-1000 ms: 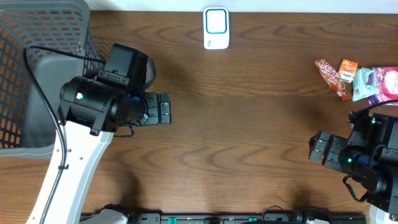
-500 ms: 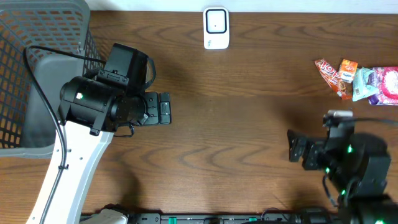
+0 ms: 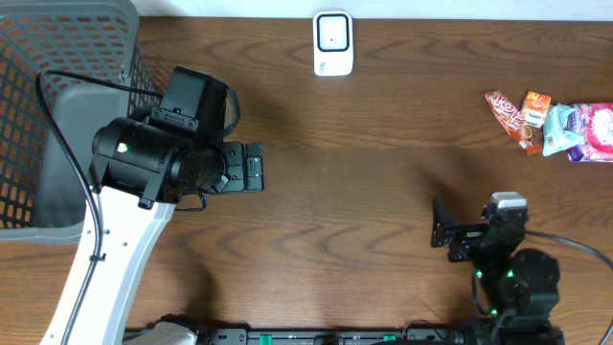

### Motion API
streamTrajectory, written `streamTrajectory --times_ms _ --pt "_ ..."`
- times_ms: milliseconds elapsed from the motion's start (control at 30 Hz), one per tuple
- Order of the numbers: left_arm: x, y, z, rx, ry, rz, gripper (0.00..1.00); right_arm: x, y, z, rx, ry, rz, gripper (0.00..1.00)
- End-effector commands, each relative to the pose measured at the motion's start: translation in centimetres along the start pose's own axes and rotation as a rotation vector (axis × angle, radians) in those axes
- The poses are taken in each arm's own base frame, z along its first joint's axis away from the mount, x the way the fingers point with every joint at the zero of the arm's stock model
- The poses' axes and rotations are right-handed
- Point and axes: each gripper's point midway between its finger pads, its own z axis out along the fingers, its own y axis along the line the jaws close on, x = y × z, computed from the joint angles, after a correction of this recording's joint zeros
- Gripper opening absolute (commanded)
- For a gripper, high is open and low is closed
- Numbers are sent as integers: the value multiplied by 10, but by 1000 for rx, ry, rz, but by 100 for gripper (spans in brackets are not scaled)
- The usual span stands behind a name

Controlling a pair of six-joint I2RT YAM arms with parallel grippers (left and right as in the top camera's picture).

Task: Scan the item barcode

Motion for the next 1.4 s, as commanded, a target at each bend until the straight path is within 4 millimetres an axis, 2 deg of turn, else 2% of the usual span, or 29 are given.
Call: streamTrajectory --times_ms 0,233,467,667,1067,1367 --pt "-3 3 -4 -12 -15 0 98 10 5 4 -34 -53 -25 99" --pt "-3 3 -4 -12 -15 0 98 17 1 14 -33 -171 -35 99" --pt "-3 3 -4 -12 -15 0 98 27 -25 19 92 -218 75 99" --pt "-3 3 -4 -12 -15 0 98 22 -28 16 105 -239 52 99" --pt "-3 3 -4 -12 -15 0 98 25 -19 17 87 -221 -145 99" --pt "-3 3 -4 -12 -15 0 98 24 -18 17 84 -223 -146 99"
